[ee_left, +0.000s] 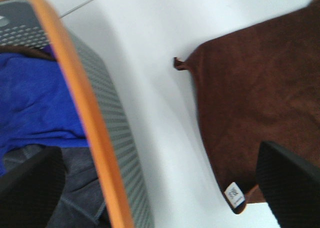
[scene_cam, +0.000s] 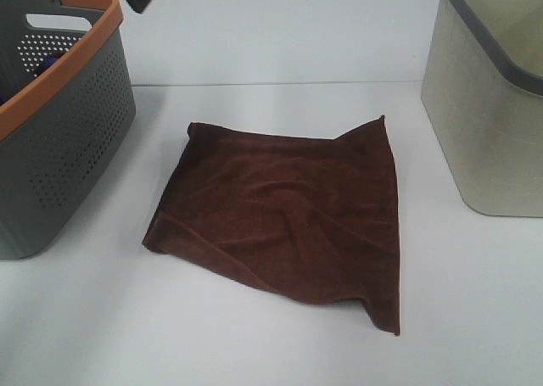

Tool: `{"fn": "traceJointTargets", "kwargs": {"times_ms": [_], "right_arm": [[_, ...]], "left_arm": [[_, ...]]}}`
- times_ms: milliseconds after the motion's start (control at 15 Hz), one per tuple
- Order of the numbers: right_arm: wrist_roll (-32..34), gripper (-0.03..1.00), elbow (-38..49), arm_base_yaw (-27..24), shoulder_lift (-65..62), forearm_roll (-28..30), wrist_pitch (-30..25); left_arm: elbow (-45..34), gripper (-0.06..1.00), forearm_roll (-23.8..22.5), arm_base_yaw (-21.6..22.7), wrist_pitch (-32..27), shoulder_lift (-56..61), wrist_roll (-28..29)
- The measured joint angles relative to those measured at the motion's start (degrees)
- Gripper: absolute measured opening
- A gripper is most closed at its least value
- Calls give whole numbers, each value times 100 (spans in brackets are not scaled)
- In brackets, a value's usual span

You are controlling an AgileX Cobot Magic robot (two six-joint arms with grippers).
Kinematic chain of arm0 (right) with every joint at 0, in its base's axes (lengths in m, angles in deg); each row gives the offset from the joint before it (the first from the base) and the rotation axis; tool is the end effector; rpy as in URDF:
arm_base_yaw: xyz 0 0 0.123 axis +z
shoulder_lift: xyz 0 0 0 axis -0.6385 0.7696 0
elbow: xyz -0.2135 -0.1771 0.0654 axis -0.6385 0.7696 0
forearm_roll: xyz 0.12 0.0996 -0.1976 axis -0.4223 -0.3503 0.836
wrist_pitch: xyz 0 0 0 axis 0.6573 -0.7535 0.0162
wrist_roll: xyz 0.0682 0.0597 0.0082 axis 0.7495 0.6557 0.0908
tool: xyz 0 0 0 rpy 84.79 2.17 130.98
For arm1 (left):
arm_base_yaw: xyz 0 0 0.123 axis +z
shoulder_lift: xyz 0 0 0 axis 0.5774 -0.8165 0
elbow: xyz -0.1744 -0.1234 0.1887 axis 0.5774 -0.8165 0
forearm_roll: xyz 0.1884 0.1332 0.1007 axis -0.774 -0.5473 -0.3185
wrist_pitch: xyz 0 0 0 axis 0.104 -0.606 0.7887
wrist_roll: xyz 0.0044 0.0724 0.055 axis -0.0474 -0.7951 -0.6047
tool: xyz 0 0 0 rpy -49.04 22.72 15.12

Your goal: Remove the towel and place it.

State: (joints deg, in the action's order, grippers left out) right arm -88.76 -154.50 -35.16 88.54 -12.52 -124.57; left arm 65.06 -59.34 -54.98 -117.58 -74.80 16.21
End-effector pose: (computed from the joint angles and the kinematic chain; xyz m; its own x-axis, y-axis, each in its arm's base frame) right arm 0.3540 0.0433 0.3922 -0.8083 0.0226 -0.5884 -0.1076 0.9768 0.1852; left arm 0.3926 -0.1359 0.3598 -0.7821 0.3881 -0.4876 0.3954 0.9138 0.0931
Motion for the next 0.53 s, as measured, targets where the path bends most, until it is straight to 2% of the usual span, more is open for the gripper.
{"fn": "traceJointTargets", "kwargs": {"times_ms": [133,267,400,533], "right_arm": [[-103,80,103,-607,-372,57,-6],[-384,80,579,-831,-1089,178,-6],[-407,80,1324,-831,-2005,189,-11],[-384,79,2223,-831,-3140,189,-11]], "left_arm": [[-109,99,23,590,-6,418,63],[-705,99,23,1049,-6,1169,74],[-1793,98,-17,1312,-11,2206,149],[-3054,98,-103,1455,252,3529,413]]}}
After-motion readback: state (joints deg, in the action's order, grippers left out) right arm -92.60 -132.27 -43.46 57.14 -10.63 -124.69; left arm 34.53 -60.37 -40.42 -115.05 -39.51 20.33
